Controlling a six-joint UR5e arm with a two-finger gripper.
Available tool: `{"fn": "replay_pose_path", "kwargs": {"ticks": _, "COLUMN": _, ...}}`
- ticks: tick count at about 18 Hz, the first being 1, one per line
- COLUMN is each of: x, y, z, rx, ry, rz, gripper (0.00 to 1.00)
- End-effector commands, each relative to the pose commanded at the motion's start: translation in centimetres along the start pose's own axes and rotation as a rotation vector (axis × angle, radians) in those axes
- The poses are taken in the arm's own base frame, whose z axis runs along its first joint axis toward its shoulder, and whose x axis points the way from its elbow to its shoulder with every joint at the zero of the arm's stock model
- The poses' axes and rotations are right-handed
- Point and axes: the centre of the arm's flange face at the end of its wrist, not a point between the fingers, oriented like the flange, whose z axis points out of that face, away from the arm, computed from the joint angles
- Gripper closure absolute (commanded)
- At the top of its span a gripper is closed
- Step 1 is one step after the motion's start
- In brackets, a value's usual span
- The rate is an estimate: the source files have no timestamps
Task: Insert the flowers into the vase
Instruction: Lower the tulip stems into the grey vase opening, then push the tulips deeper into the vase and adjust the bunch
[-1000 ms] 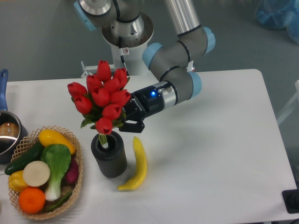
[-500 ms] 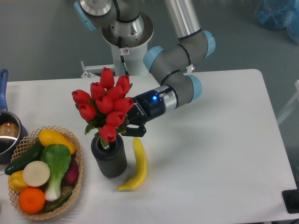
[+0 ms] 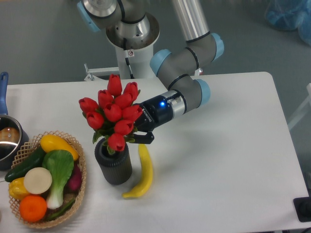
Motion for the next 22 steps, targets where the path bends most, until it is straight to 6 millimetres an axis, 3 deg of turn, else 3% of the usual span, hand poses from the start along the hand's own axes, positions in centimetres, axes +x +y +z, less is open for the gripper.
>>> {"fn": "replay_pose_path", "kwargs": {"ticks": 5, "x": -0.4, "y": 2.1, "z": -0.6, "rx": 0.0, "ry": -0.011, "rz": 0.034, "gripper": 0.69}}
{"fn": "replay_pose_path", "kwargs": {"ticks": 22, "x": -0.2, "y": 4.2, "z": -0.9, "rx": -0.004, "ry": -0.02, "rz": 0.024, "gripper": 0.69}}
